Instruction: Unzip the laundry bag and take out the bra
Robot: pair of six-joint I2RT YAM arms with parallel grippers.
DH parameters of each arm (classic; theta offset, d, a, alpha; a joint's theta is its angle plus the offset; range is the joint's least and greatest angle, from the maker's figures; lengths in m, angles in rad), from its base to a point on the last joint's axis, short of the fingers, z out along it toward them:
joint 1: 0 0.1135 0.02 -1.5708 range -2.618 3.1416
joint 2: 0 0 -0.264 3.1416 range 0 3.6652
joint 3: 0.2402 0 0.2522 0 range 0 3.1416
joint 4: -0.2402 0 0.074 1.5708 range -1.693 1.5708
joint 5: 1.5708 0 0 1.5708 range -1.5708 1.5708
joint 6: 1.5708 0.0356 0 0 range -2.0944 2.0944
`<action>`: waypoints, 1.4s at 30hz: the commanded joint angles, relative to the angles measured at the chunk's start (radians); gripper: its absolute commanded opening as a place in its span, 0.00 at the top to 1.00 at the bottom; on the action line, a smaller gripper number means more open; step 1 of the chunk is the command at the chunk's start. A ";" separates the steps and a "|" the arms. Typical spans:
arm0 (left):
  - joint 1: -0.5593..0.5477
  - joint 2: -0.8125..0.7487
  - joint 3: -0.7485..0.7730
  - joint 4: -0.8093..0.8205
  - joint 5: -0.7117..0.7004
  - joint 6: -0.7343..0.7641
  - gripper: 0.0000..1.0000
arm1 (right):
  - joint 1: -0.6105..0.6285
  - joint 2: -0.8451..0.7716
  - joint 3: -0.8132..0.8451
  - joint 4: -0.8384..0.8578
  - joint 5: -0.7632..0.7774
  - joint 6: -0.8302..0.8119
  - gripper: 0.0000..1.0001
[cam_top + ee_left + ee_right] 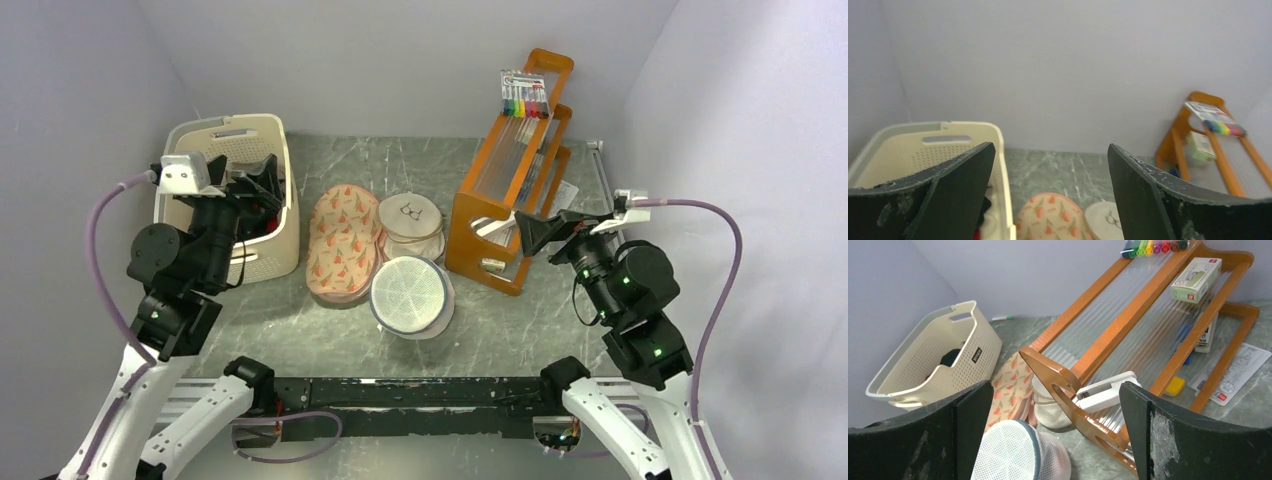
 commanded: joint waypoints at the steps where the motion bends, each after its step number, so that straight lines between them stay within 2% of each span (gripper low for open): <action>1: 0.054 0.004 0.075 -0.238 0.170 -0.168 0.06 | 0.030 0.022 0.065 -0.084 0.076 0.041 0.00; 7: 0.097 0.032 0.095 -0.381 0.330 -0.295 0.06 | 0.053 0.054 0.088 -0.121 0.103 0.061 0.00; 14: 0.117 0.116 0.063 -0.474 0.531 -0.375 0.06 | 0.064 0.022 0.007 -0.088 0.084 0.061 0.00; 16: 0.120 0.143 0.042 -0.474 0.601 -0.394 0.06 | 0.066 0.008 -0.016 -0.075 0.071 0.055 0.00; 19: 0.122 0.181 -0.011 -0.439 0.722 -0.455 0.06 | 0.068 0.018 -0.024 -0.079 -0.027 0.016 0.00; 23: 0.111 0.203 -0.137 -0.328 0.856 -0.549 0.06 | 0.069 0.079 -0.024 -0.091 -0.134 -0.014 0.00; 32: -0.059 0.304 -0.270 -0.275 0.758 -0.602 0.06 | 0.072 0.225 -0.077 -0.050 -0.492 -0.110 0.00; 37: -0.170 0.366 -0.297 -0.252 0.662 -0.628 0.06 | 0.110 0.306 -0.075 -0.031 -0.574 -0.134 0.00; 42: -0.191 0.321 -0.421 -0.079 0.679 -0.742 0.06 | 0.144 0.401 -0.115 0.054 -0.672 -0.082 0.00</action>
